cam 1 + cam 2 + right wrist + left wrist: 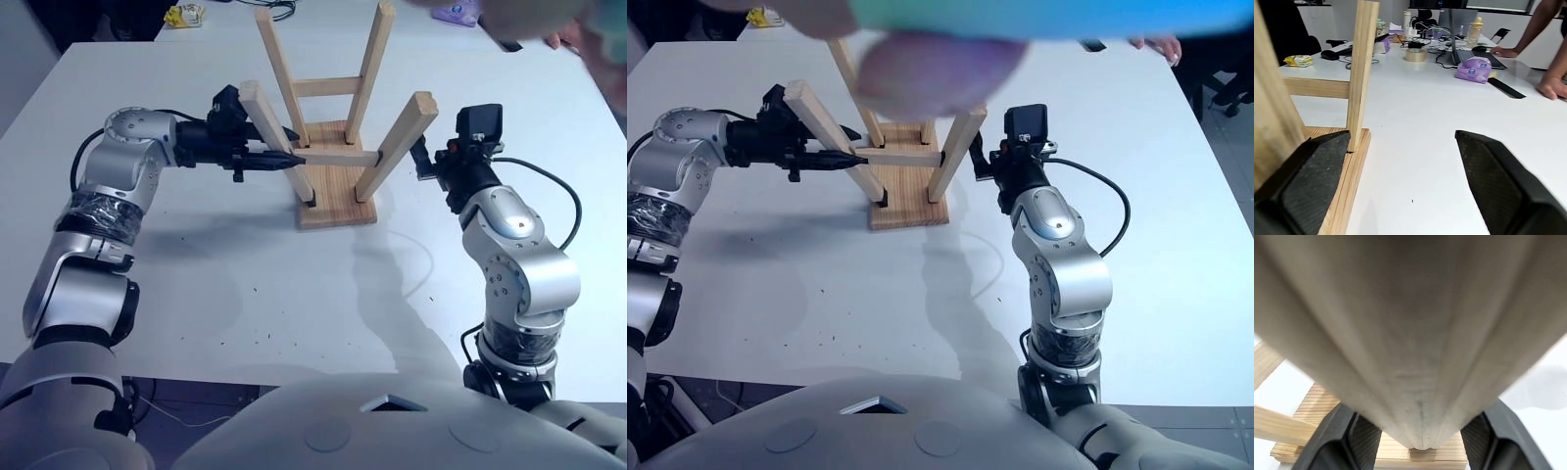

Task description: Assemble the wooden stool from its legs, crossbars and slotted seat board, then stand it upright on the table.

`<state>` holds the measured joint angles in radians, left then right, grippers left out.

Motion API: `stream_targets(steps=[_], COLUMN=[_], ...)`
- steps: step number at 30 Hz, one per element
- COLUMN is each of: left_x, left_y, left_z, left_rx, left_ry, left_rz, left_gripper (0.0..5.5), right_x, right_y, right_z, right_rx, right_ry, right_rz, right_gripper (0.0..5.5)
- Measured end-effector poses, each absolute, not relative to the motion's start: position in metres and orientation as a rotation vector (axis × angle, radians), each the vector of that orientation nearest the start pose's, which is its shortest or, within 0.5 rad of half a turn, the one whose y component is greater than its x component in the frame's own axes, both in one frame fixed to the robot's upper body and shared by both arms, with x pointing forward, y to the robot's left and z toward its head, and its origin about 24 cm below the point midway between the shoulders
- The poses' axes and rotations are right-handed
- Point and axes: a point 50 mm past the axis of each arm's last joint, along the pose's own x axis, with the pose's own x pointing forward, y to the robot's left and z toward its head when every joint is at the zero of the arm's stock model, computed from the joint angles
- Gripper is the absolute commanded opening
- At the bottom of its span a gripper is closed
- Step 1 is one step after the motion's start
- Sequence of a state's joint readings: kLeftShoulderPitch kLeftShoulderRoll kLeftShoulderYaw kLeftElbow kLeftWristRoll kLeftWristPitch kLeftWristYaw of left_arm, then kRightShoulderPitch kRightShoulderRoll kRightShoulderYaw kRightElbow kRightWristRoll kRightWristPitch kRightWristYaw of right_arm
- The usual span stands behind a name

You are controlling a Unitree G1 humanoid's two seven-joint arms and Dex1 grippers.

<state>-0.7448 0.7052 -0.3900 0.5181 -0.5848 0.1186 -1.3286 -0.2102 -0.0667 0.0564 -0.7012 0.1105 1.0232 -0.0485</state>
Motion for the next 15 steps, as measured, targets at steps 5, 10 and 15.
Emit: stream_targets(steps=[5,10,15], left_x=[0.333,0.335,0.338], left_y=[0.169,0.161,0.159], left_z=[0.143,0.143,0.144], left_rx=[0.223,0.226,0.22], left_ry=[0.197,0.199,0.218], left_rz=[-1.424,-1.427,-1.432], left_gripper=[2.04,2.04,2.04], right_x=[0.242,0.239,0.239], right_y=[-0.13,-0.133,-0.134], right_z=[0.149,0.15,0.15], right_rx=[-0.031,-0.04,-0.04], right_ry=[0.128,0.126,0.125], right_rz=[0.036,-0.006,-0.023], right_gripper=[3.95,3.95,3.95])
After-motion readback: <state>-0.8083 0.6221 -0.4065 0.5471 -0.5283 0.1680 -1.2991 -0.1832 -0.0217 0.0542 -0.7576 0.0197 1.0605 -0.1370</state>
